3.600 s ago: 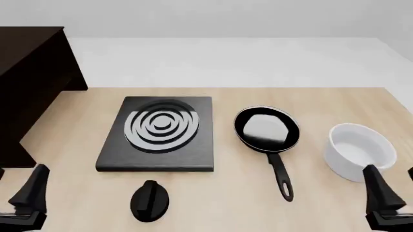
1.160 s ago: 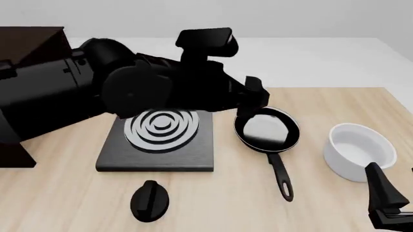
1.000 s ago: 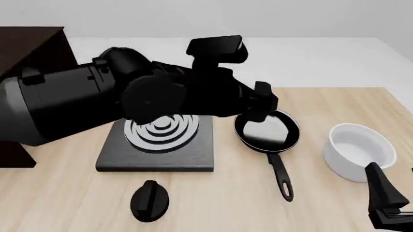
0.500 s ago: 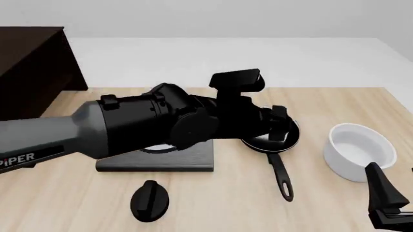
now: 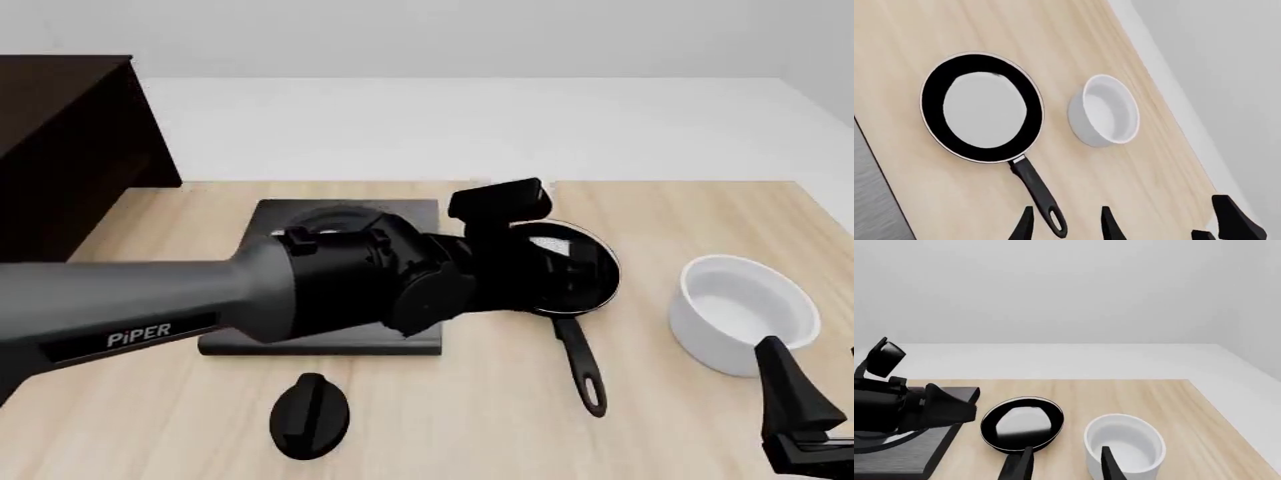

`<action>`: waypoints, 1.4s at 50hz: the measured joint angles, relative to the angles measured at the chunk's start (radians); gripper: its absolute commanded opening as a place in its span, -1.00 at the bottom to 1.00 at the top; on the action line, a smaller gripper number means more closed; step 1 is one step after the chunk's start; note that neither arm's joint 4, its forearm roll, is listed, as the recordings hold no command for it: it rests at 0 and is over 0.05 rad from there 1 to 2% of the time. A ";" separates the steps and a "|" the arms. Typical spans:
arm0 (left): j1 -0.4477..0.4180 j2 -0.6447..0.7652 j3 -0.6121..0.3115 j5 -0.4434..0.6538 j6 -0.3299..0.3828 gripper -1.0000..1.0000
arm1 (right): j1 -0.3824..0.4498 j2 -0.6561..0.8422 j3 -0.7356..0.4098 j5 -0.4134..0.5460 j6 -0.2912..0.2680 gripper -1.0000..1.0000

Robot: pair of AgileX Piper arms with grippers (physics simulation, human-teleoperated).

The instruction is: Put the frying pan under the cabinet shelf.

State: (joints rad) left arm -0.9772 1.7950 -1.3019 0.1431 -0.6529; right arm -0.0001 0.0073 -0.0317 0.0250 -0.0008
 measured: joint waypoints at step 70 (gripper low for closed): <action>-0.010 0.245 0.062 -0.299 -0.164 1.00 | 0.000 0.000 0.000 0.000 0.000 1.00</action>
State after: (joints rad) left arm -0.9873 2.0402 -1.2395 -0.1561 -0.8171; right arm 0.0000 0.0073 -0.0317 0.0250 -0.0007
